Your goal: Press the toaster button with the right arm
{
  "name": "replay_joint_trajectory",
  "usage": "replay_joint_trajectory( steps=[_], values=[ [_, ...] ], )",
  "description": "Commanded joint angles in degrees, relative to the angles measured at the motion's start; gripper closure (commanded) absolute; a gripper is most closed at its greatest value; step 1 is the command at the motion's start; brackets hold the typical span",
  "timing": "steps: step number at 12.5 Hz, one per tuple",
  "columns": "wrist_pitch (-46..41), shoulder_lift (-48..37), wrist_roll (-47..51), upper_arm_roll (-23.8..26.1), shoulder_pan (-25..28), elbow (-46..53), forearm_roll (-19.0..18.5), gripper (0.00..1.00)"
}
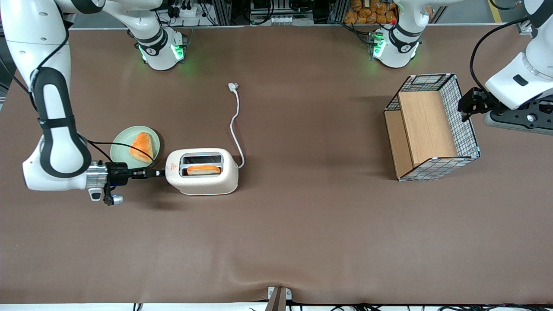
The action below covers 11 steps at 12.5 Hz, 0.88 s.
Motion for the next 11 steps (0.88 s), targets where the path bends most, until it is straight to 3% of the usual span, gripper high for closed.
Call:
replay_joint_trajectory(
  steps=[1,7,11],
  values=[
    [-7.6,-1.4,5.5,-1.7,-0.5,5.4,-2.4,1.00],
    [-19.4,-8.9,14.4,-3.9,-0.4,13.8,-13.9,0.97],
    [-21.5,-18.9,17.8,-3.4,2.5,15.0,-30.3,0.49]
  ],
)
